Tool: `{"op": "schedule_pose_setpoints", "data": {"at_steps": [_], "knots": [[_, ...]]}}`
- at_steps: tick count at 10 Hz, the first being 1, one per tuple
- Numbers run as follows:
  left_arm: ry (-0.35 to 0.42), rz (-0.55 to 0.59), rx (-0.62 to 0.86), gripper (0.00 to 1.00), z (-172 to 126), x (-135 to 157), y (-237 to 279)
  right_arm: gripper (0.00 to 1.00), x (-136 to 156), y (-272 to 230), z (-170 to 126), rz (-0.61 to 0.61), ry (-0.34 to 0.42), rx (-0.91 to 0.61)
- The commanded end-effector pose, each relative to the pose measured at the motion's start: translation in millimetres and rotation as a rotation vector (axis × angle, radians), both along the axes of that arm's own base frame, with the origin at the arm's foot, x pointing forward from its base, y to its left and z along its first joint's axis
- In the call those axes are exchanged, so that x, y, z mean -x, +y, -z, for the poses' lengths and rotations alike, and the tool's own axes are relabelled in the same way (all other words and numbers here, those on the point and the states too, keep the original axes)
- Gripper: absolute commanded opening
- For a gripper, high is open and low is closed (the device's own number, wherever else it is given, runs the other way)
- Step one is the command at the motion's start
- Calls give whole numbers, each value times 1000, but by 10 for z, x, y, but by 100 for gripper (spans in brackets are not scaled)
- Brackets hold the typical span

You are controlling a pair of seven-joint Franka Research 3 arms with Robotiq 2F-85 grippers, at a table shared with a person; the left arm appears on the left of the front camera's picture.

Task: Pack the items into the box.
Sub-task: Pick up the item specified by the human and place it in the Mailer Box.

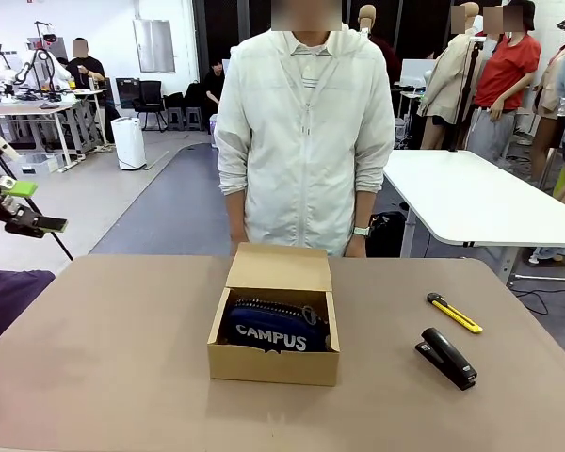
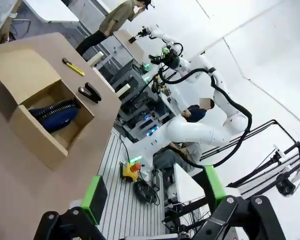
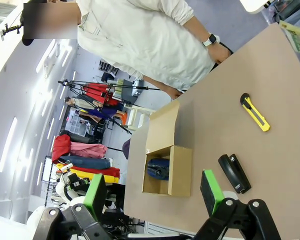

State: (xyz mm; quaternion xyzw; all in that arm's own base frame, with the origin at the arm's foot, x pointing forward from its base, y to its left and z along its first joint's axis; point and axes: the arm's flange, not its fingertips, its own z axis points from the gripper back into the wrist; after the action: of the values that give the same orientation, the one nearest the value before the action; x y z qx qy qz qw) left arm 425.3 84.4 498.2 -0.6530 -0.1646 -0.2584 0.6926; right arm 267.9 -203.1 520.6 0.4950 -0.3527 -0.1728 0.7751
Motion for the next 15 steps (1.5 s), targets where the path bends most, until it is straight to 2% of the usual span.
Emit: {"op": "schedule_pose_setpoints", "data": {"at_steps": [1,14,15], "knots": [[-3,11,-1,100,36,30,134,100,-34,4,-10,0,-47,-10],[-3,11,-1,100,36,30,134,100,-34,4,-10,0,-47,-10],[-3,11,-1,100,36,30,134,100,0,0,0,0,0,0]]}}
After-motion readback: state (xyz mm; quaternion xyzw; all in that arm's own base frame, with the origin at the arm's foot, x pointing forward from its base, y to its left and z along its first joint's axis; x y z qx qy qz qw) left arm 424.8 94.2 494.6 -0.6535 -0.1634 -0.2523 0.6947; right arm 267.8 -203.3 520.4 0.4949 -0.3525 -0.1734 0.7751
